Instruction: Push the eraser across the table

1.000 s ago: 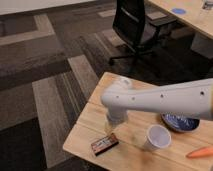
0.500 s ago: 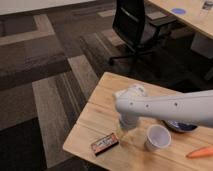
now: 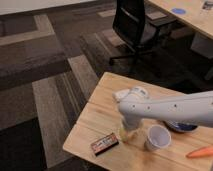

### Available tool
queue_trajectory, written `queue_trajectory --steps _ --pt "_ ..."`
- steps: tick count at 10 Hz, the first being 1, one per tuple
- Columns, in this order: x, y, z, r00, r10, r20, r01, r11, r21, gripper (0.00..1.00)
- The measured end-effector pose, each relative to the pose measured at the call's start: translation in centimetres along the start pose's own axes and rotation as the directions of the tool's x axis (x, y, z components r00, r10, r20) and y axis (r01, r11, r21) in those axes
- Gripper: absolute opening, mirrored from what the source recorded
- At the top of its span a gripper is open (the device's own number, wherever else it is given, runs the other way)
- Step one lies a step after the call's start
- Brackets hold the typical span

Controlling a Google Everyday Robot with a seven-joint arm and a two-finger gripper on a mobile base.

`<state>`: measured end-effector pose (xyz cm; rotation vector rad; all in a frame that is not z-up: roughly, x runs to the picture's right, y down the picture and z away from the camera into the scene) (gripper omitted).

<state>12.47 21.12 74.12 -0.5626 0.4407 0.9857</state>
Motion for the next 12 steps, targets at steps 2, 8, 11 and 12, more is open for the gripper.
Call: queue_trajectory --steps 2,8,11,12 --pt "-1.6 2.5 0.6 0.998 -0.069 -0.002 0.069 0.998 -0.012 0.65" --pt "-10.4 21.2 -4.8 0.795 -0.602 0.076 0.606 0.793 -0.061 0.65" --pt "-11.6 23.1 -7.8 0.728 -0.681 0.075 0.684 0.730 -0.012 0.65" --pt "-11.6 23.0 -7.8 0.729 -0.680 0.075 0.683 0.731 -0.011 0.65"
